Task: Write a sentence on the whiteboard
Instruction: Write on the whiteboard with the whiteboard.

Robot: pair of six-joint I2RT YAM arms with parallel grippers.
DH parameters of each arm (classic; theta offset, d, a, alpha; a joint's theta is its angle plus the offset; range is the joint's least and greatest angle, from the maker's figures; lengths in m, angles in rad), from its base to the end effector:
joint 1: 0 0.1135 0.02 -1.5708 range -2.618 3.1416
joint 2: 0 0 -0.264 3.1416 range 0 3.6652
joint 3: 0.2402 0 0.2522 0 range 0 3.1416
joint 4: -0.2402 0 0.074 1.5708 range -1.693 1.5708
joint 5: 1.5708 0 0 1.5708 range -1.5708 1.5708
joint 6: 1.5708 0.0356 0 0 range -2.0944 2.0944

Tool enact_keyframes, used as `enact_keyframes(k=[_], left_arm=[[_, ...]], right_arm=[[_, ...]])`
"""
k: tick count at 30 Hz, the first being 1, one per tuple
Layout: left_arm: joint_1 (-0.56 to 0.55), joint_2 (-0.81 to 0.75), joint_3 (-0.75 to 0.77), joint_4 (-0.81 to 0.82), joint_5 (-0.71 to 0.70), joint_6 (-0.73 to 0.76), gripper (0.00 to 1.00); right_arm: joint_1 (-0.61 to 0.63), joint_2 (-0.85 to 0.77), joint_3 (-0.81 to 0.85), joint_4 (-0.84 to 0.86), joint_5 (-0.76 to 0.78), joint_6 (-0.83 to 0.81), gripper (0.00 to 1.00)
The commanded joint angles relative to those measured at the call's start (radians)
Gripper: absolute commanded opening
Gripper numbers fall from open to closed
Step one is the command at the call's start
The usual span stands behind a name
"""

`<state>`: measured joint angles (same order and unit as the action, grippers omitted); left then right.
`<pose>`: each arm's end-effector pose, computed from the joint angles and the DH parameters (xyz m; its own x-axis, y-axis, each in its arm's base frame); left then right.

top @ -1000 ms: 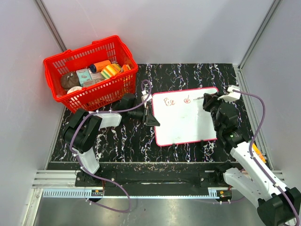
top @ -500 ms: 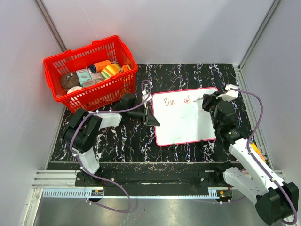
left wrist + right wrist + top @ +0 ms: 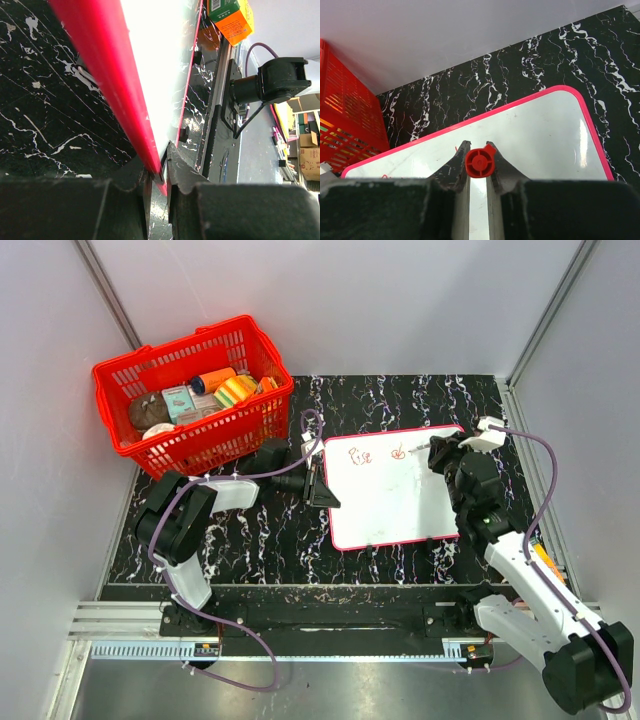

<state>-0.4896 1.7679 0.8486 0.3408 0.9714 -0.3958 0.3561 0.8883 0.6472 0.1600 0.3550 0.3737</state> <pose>0.2922 -0.1890 0.1625 -0.7827 0.1707 -0.5985 0.6217 0.2585 -0.7394 0.2037 0.0626 0.3094 -0.0715 0.3386 -0.9382 0.0257 0.9409 0.3377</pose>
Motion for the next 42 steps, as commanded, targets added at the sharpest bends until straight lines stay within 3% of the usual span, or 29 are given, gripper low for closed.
enact_keyframes(k=[1, 20, 42], left_arm=[[-0.035, 0.001, 0.003, -0.039, -0.076, 0.103, 0.0], [-0.037, -0.001, 0.001, -0.042, -0.079, 0.104, 0.0], [-0.038, -0.001, 0.003, -0.043, -0.079, 0.104, 0.0]], right_arm=[[-0.008, 0.009, 0.032, 0.058, 0.019, 0.005, 0.0], [-0.008, -0.029, -0.007, -0.014, -0.04, 0.016, 0.0], [-0.009, 0.004, 0.029, 0.007, 0.07, -0.004, 0.0]])
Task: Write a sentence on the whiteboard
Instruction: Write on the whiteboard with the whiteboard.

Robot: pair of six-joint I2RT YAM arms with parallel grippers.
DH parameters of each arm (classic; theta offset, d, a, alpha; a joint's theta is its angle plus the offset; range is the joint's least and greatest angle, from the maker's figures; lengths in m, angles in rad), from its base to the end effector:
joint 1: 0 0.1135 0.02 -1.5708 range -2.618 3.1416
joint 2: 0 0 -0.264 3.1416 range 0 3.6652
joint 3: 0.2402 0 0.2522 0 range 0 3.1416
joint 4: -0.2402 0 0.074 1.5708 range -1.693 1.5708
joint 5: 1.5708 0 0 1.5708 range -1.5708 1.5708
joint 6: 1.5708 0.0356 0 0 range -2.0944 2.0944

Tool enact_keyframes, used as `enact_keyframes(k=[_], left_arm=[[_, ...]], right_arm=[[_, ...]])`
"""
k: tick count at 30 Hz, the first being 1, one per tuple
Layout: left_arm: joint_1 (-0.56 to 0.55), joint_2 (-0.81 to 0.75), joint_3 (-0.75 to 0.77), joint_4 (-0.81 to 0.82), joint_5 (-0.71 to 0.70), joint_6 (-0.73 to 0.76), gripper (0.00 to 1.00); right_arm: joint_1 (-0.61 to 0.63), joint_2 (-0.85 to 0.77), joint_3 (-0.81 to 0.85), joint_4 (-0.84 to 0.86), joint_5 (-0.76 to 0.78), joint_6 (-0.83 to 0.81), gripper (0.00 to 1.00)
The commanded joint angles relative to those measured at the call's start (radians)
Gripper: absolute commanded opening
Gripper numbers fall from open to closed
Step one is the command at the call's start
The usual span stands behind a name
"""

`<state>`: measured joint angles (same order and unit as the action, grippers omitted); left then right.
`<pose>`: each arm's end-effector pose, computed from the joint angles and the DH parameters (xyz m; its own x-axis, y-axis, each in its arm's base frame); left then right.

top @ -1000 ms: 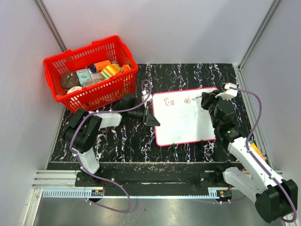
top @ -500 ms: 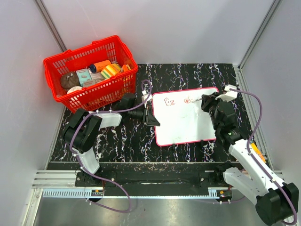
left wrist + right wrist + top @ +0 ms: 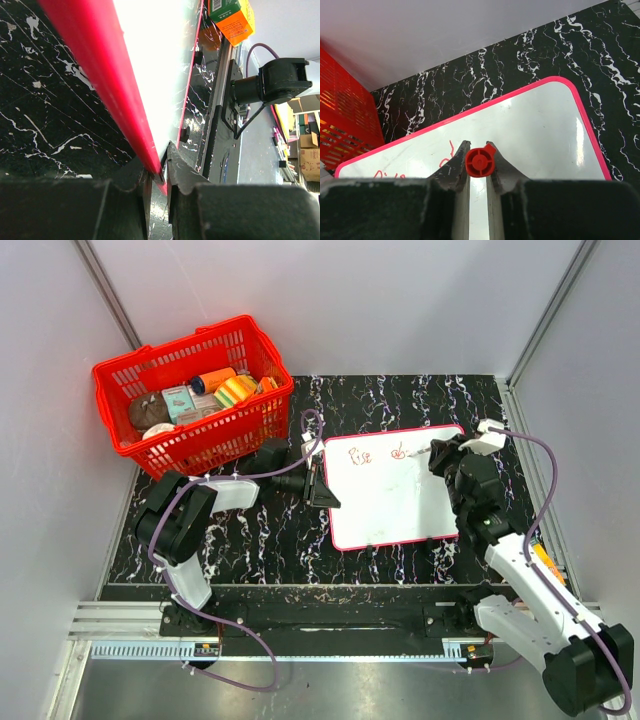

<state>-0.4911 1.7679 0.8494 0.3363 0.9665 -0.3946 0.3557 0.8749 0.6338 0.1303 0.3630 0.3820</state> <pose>0.2920 -0.1894 0.1623 -0.7836 0.1714 -0.5971 0.6205 0.2630 -0.7388 0.2009 0.0611 0.3040 -0.0942 0.3368 -0.9369 0.0435 0.9415 0.3341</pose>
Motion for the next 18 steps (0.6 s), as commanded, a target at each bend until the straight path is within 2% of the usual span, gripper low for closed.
enact_keyframes(k=[1, 18], left_arm=[[-0.037, -0.001, 0.002, -0.039, -0.074, 0.105, 0.0], [-0.04, 0.001, 0.004, -0.037, -0.074, 0.105, 0.0]], right_arm=[[-0.009, 0.022, 0.043, 0.045, 0.06, -0.011, 0.0], [-0.009, 0.078, 0.078, 0.074, -0.027, 0.004, 0.0]])
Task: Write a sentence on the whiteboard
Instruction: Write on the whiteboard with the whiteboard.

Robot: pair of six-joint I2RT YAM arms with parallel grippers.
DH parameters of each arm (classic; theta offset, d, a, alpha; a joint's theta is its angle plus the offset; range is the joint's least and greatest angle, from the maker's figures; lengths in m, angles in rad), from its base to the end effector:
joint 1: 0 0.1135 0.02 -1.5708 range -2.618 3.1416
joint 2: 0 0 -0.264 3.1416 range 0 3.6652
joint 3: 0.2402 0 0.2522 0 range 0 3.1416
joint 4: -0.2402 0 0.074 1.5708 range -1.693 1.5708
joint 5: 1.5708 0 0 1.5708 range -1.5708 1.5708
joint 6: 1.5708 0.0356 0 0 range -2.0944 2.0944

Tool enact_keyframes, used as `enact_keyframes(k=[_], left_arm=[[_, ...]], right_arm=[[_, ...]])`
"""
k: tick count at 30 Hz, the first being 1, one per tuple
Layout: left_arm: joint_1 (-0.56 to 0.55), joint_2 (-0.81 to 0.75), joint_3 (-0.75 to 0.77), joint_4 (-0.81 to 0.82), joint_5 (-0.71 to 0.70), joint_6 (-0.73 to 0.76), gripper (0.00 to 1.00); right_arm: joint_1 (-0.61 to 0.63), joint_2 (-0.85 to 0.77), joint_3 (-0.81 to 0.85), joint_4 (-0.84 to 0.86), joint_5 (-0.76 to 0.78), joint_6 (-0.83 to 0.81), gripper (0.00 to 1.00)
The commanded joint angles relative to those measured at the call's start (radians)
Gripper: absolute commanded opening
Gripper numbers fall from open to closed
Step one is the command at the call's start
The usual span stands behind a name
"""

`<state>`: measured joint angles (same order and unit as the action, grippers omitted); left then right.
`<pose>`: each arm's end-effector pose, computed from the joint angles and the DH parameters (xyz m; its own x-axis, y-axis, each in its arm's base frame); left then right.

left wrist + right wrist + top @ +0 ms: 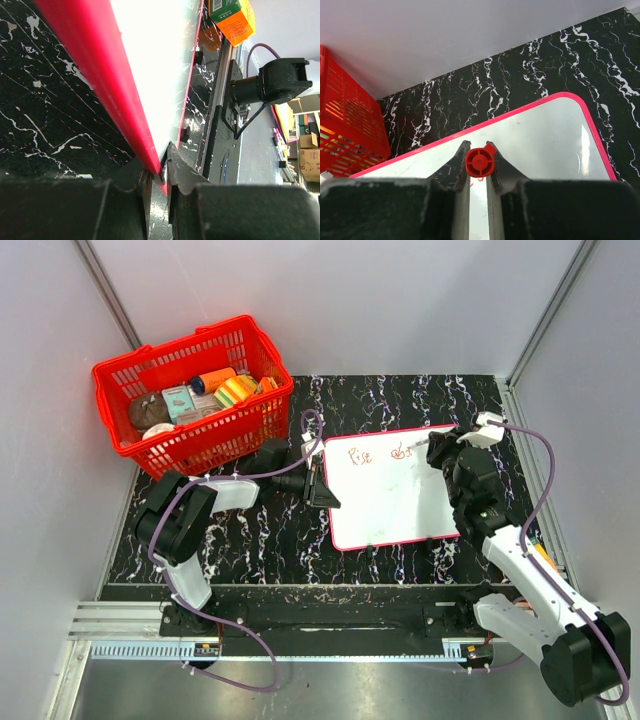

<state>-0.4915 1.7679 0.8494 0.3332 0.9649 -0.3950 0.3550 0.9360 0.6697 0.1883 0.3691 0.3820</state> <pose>0.2918 -0.1894 0.1621 -0.7854 0.1719 -0.5946 0.6182 0.2653 -0.7399 0.2130 0.0653 0.3111 -0.0629 0.3475 -0.9356 0.0394 0.9376 0.3456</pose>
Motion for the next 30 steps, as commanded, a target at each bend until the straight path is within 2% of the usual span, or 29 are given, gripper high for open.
enact_keyframes(k=[1, 12, 22, 30], left_arm=[[-0.038, -0.001, 0.004, -0.036, -0.072, 0.105, 0.0], [-0.038, 0.004, 0.005, -0.036, -0.071, 0.104, 0.0], [-0.039, 0.002, 0.005, -0.036, -0.072, 0.108, 0.0], [-0.039, -0.001, 0.005, -0.037, -0.072, 0.107, 0.0]], right_arm=[[-0.01, 0.018, 0.042, 0.013, -0.039, 0.008, 0.0], [-0.01, -0.031, 0.013, -0.043, -0.038, 0.001, 0.0], [-0.007, -0.155, -0.018, -0.013, -0.03, 0.018, 0.0], [-0.011, -0.106, 0.007, -0.035, 0.013, -0.014, 0.0]])
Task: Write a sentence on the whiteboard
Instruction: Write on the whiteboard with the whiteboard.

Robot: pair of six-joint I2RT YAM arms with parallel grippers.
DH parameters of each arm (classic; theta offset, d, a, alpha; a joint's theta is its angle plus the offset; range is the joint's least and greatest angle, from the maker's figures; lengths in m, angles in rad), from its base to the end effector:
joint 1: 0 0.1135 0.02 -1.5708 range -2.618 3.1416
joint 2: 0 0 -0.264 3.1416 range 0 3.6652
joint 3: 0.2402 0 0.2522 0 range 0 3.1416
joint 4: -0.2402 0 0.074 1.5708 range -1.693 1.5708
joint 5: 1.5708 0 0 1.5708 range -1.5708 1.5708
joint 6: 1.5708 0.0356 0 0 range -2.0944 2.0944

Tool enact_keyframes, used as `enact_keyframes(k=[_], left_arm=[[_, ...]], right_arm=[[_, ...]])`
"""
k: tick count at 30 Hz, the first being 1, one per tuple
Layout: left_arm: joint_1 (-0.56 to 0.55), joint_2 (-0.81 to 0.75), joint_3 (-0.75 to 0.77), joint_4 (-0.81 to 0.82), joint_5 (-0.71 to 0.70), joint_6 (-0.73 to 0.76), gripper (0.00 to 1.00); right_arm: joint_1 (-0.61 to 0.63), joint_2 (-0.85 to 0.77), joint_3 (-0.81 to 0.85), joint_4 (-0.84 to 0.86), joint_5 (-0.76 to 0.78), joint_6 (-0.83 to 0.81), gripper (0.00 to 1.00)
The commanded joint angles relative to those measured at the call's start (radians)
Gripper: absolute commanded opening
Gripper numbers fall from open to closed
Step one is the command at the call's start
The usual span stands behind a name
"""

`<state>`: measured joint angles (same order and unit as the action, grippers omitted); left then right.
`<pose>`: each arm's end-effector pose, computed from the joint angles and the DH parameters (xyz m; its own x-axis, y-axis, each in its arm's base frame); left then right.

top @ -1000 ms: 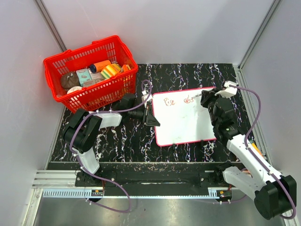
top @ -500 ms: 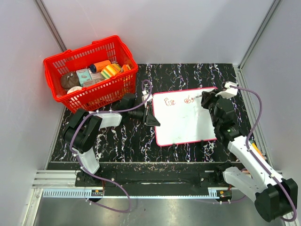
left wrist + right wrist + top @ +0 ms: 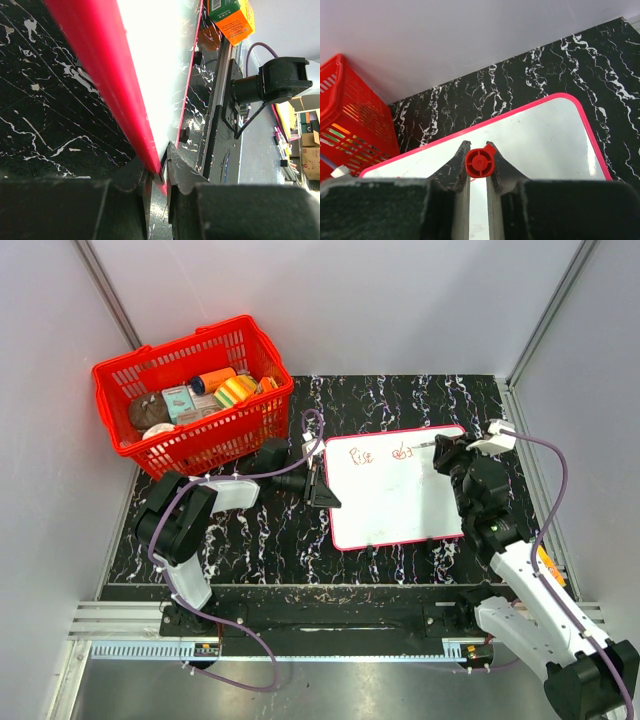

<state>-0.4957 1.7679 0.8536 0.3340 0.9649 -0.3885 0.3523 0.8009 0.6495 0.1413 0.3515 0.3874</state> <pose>0.2918 -0.1911 0.1633 -0.7780 0.1755 -0.6033 0.6276 0.2598 -0.7339 0.1871 0.0557 0.3243 -0.0091 0.3746 -0.9272 0.0028 0.9272 0.3746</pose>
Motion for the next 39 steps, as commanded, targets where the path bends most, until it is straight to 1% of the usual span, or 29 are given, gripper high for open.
enact_keyframes(k=[1, 9, 28, 39], left_arm=[[-0.035, -0.002, 0.001, -0.039, -0.075, 0.102, 0.0], [-0.035, -0.001, 0.001, -0.046, -0.078, 0.105, 0.0], [-0.035, -0.002, 0.001, -0.052, -0.08, 0.109, 0.0], [-0.035, -0.004, 0.001, -0.052, -0.081, 0.109, 0.0]], right_arm=[[-0.01, 0.035, 0.032, 0.012, 0.03, -0.018, 0.0], [-0.013, 0.067, 0.041, 0.029, 0.026, -0.016, 0.0], [-0.021, 0.029, 0.022, 0.067, 0.073, -0.024, 0.0], [-0.022, 0.08, 0.019, 0.072, 0.058, -0.005, 0.0]])
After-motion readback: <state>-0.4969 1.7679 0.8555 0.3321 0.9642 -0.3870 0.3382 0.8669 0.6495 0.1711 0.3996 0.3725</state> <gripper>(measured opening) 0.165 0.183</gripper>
